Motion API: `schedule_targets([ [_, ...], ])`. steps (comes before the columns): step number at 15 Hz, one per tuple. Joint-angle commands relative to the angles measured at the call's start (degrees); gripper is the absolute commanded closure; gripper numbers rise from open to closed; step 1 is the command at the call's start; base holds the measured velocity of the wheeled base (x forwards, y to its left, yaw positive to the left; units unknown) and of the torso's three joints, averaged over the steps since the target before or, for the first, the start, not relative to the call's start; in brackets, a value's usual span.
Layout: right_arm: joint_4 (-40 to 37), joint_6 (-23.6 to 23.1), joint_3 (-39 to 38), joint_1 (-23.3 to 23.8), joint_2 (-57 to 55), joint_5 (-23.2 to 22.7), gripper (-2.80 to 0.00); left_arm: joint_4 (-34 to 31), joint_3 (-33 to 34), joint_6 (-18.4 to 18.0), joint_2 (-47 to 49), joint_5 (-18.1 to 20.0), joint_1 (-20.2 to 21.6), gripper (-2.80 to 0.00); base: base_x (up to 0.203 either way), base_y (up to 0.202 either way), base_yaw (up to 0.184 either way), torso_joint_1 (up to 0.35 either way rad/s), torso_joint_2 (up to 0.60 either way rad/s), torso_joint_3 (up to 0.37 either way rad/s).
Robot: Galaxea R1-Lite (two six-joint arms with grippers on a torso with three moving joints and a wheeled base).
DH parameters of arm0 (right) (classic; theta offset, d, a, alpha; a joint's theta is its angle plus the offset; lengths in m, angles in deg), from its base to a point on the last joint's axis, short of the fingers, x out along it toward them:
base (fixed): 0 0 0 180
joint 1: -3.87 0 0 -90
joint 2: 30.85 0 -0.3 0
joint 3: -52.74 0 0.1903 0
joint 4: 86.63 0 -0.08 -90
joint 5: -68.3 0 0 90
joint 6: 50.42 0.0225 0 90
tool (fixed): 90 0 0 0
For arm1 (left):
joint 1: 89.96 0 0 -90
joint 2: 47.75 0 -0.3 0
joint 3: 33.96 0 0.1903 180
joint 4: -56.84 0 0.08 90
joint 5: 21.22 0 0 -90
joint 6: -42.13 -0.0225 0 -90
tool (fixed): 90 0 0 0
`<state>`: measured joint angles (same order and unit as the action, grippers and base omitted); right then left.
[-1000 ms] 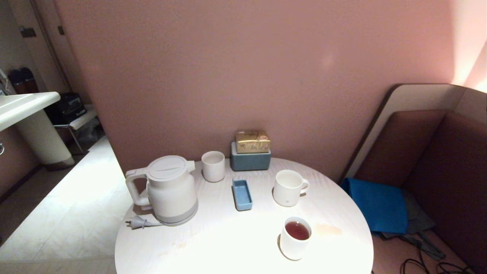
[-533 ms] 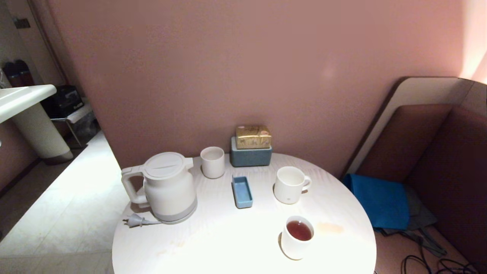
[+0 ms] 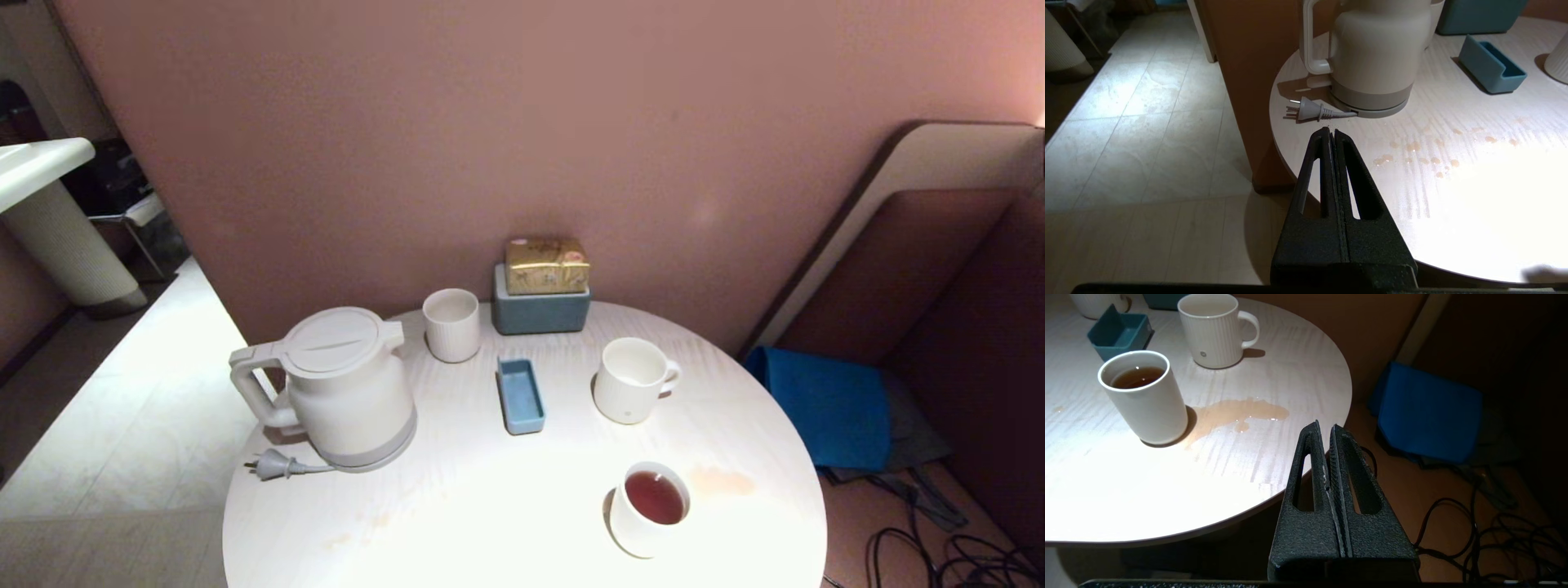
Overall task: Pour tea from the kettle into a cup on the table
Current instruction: Pick up the cup
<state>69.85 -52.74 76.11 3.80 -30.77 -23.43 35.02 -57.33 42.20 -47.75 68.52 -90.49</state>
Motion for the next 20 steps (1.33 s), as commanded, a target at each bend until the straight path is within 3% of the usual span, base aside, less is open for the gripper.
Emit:
schedule_targets([
  [1, -0.02, -0.06, 0.00, -0.01, -0.07, -0.03, 0.00, 0.04, 0.00, 0.01, 0.03, 0.00, 0.00, 0.00, 0.000, 0.000, 0.000, 0.002, 0.00, -0.198],
  [12, -0.02, 0.03, 0.00, -0.01, -0.07, -0.03, 0.00, 0.04, 0.00, 0.01, 0.00, 0.00, 0.00, 0.00, 0.000, 0.000, 0.000, 0.004, 0.00, -0.197],
  [20, -0.11, 0.12, 0.00, -0.01, -0.07, 0.67, 0.00, 0.04, 0.00, 0.01, 0.00, 0.00, 0.00, 0.00, 0.000, 0.000, 0.000, 0.002, 0.00, -0.026],
])
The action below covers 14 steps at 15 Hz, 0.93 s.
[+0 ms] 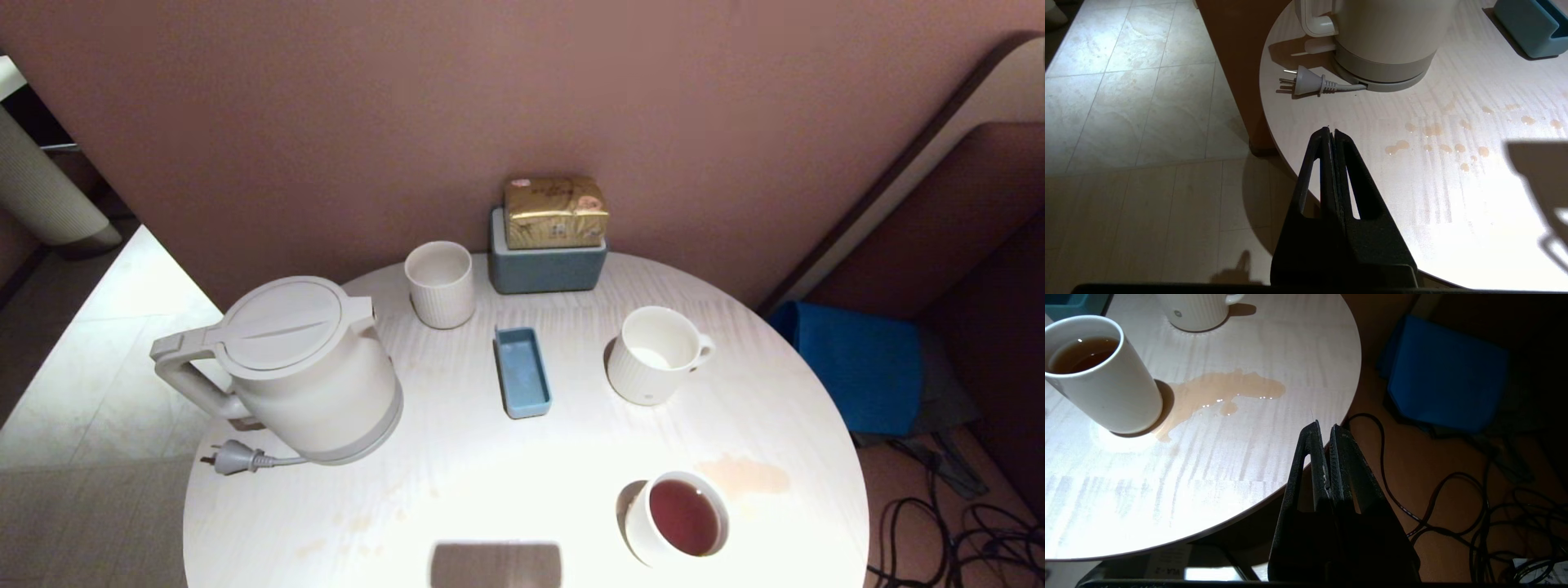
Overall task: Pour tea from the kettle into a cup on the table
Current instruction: Pick up the cup
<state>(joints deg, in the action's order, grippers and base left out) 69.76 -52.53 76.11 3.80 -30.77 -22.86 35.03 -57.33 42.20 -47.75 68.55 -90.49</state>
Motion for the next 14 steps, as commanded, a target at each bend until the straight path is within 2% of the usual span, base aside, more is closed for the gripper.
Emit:
schedule_targets([
  [1, 0.07, -0.09, 0.00, -0.01, -0.07, 0.80, 0.00, 0.02, 0.00, 0.01, 0.09, -0.03, 0.00, 0.00, 0.000, 0.000, 0.000, 0.000, 0.00, 0.000],
  [4, 0.00, -0.48, 0.41, -0.01, -0.07, 1.07, 0.00, 0.02, 0.00, 0.01, 0.03, -0.03, 0.00, 0.00, 0.000, 0.000, 0.000, 0.000, 0.00, 0.000],
  [7, -1.67, -0.46, 8.13, -0.04, -3.94, 0.50, 0.00, 0.02, 0.00, 0.01, 0.00, -0.03, 0.00, 0.00, 0.000, 0.000, 0.000, 0.000, 0.00, 0.000],
  [10, -1.13, -0.44, 13.18, -0.09, -12.18, -2.52, 0.00, 0.02, 0.00, 0.01, 0.00, -0.03, 0.00, 0.00, 0.000, 0.000, 0.000, 0.000, 0.00, 0.000],
  [13, 6.66, -0.13, 14.46, -0.16, -22.99, -6.34, 0.00, 0.02, 0.00, 0.01, 0.02, -0.03, 0.00, 0.00, 0.000, 0.000, 0.000, 0.000, 0.00, 0.000],
  [14, 10.91, 0.10, 13.95, -0.20, -27.63, -9.11, 0.00, 0.02, 0.00, 0.01, 0.00, -0.03, 0.00, 0.00, 0.000, 0.000, 0.000, 0.000, 0.00, 0.000],
])
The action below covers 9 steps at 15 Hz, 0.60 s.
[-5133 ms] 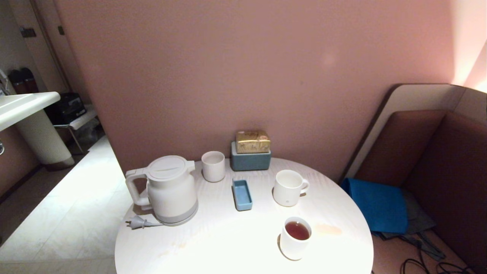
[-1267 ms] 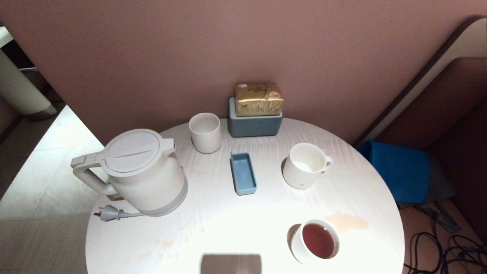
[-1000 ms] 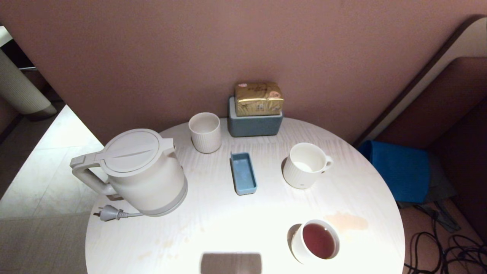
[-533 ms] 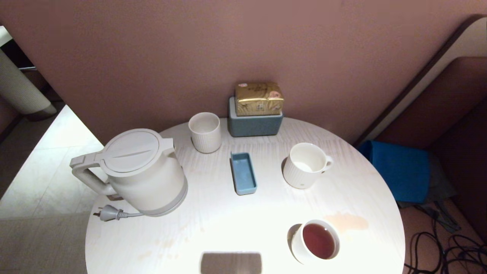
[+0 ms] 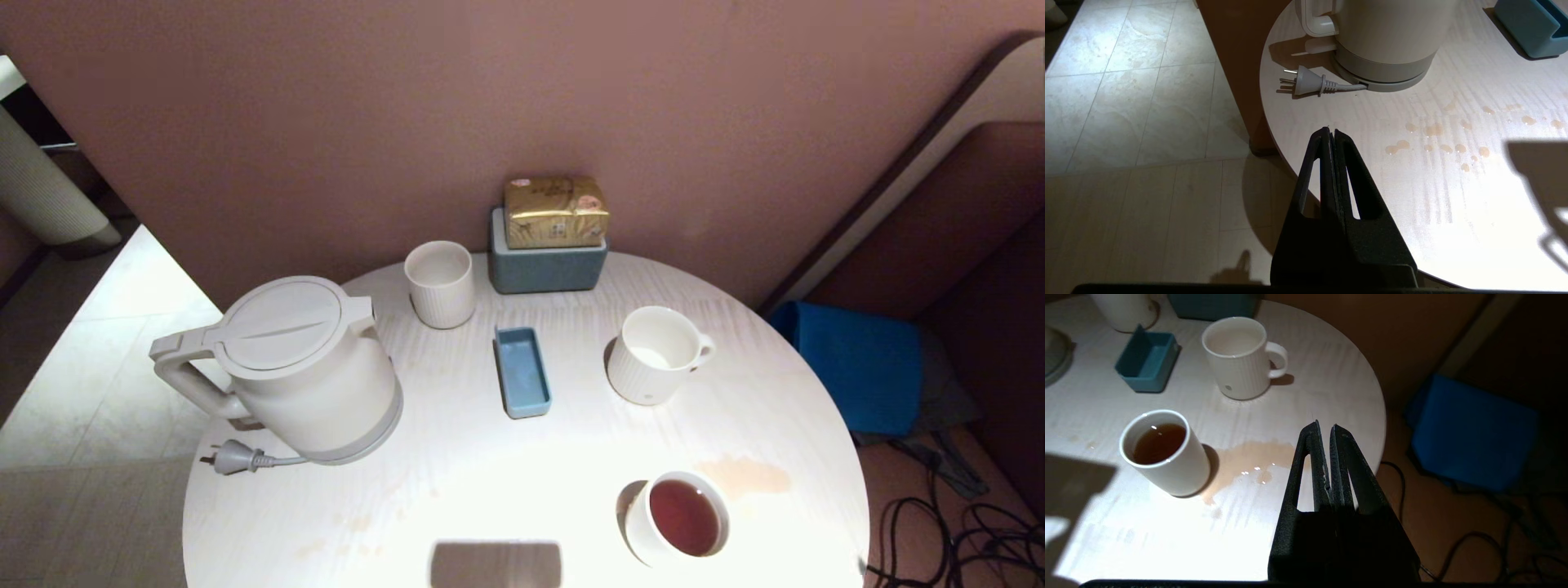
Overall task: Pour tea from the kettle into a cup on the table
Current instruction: Pick up the cup
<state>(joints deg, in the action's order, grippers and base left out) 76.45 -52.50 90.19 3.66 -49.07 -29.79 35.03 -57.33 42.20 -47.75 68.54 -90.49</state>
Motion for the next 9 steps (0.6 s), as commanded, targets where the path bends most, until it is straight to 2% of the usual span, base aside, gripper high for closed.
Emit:
schedule_targets([
  [1, 8.30, 0.08, -0.92, -0.09, -13.74, -5.53, 0.00, 0.02, 0.00, 0.01, 0.09, -0.02, 0.00, 0.00, 0.000, 0.000, 0.000, 0.000, 0.00, 0.000],
  [5, 20.32, -4.60, -3.94, -0.44, -29.19, -16.94, 0.00, 0.02, 0.00, 0.01, 0.00, -0.02, -0.05, 0.00, 0.000, 0.000, 0.000, 0.000, 0.00, 0.000],
  [8, 24.03, -8.43, -4.74, -2.13, -38.61, -21.94, 0.00, 0.02, 0.00, 0.01, 0.08, -0.02, 0.00, 0.00, 0.000, 0.000, 0.000, 0.000, 0.00, 0.000],
  [9, 24.37, -10.76, -5.44, -4.50, -39.99, -23.05, 0.00, 0.02, 0.00, 0.01, 0.05, -0.02, 0.00, 0.00, 0.000, 0.000, 0.000, 0.000, 0.00, 0.000],
])
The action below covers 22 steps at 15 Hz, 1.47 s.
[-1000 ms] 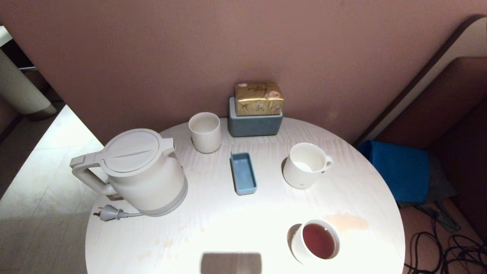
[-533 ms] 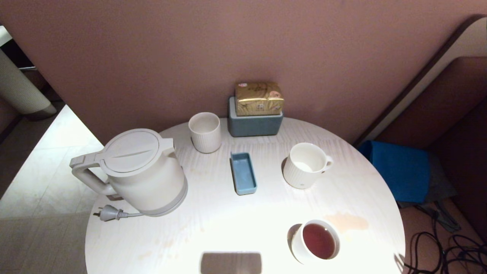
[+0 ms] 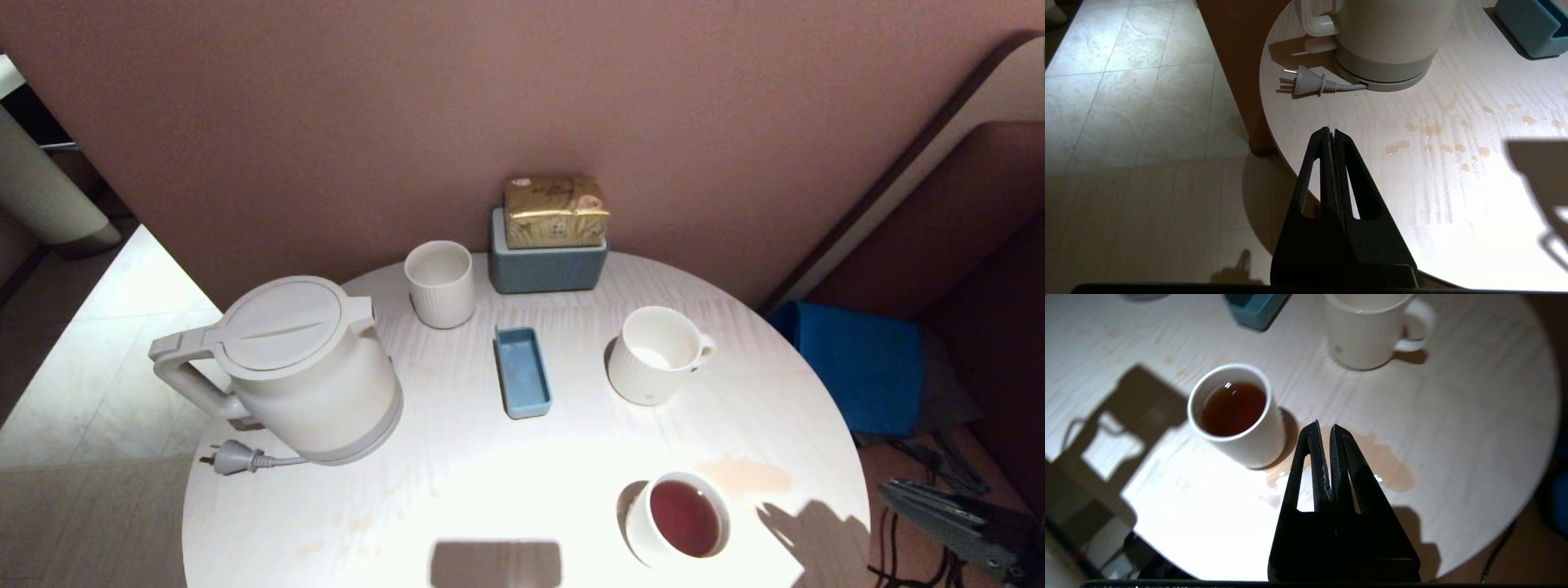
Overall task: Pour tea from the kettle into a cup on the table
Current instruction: Pick up the cup
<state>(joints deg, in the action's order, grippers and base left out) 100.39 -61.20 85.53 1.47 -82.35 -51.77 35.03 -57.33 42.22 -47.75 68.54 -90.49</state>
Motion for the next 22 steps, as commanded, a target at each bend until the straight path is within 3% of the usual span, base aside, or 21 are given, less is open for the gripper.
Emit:
schedule_targets([
  [1, 0.55, -4.21, -2.11, -4.49, -6.96, -1.57, 0.00, 0.02, 0.00, 0.00, 0.05, -0.02, 0.00, 0.00, 0.000, 0.000, 0.000, 0.000, 0.00, 0.000],
  [10, -0.07, -9.02, -9.42, -5.69, -7.83, -11.60, 0.00, 0.02, 0.00, 0.00, 0.00, -0.02, 0.00, 0.00, 0.000, 0.000, 0.000, 0.000, 0.00, 0.000],
  [14, 0.77, -11.13, -9.42, -5.51, -15.69, -13.28, 0.00, 0.02, 0.00, 0.00, 0.09, -0.02, -0.08, 0.00, 0.000, 0.000, 0.000, 0.000, 0.00, 0.000],
  [19, 18.77, -11.88, -9.42, -2.19, -30.48, -14.98, 0.00, 0.02, 0.00, 0.00, 0.02, -0.02, 0.00, 0.00, 0.000, 0.000, 0.000, 0.000, 0.00, 0.000],
  [22, 19.90, -11.70, -9.42, -1.91, -32.93, -15.37, 0.00, 0.02, 0.00, 0.00, 0.01, -0.02, 0.00, 0.00, 0.000, 0.000, 0.000, 0.000, 0.00, 0.000],
])
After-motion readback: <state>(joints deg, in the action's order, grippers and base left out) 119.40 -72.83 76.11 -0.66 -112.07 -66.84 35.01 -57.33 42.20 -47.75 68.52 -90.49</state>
